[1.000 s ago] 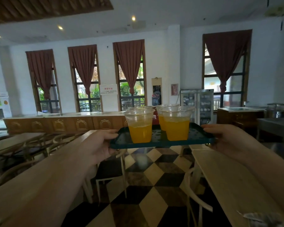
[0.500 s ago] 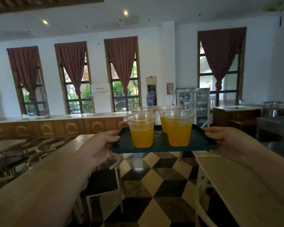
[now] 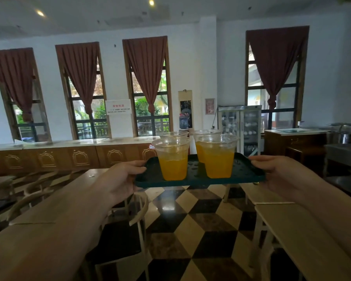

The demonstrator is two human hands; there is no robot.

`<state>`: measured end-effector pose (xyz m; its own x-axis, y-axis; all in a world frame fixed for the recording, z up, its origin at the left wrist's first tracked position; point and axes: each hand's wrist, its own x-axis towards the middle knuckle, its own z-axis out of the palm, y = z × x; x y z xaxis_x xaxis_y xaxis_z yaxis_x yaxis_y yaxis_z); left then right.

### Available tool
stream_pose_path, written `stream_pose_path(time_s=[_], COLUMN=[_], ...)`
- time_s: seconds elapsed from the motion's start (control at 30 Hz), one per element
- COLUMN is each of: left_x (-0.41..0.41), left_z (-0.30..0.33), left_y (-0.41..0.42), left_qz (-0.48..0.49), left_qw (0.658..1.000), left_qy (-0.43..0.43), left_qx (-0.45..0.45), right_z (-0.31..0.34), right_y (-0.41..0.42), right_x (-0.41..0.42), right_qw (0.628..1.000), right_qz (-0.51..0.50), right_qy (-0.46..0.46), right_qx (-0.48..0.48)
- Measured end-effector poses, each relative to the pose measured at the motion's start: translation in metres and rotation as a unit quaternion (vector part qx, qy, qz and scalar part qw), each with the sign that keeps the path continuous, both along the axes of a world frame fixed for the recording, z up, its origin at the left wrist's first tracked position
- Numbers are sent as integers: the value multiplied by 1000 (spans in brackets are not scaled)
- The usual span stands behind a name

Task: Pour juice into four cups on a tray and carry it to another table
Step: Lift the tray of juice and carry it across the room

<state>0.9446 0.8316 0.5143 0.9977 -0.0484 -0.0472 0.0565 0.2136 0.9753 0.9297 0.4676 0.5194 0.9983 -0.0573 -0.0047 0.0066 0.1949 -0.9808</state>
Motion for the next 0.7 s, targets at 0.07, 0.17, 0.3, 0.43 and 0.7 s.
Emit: stream_pose_path(time_s=[0.07, 0.17, 0.3, 0.43, 0.7], left_x=[32, 83, 154, 230, 380], left_z=[-3, -7, -7, -5, -12], left_y=[1, -1, -13, -30, -68], left_qz=[-2, 2, 0, 10, 16], left_qw=[1000, 1000, 1000, 1000, 1000], left_qy=[4, 9, 9, 7, 14], left_qx=[4, 6, 1, 8, 19], right_z=[-3, -8, -9, -8, -12], right_y=[-1, -5, -12, -29, -68], right_x=[32, 82, 154, 235, 388], right_qw=[1000, 1000, 1000, 1000, 1000], right_qz=[2, 2, 2, 1, 4], right_qy=[2, 0, -7, -11, -7], right_qx=[6, 9, 4, -3, -9])
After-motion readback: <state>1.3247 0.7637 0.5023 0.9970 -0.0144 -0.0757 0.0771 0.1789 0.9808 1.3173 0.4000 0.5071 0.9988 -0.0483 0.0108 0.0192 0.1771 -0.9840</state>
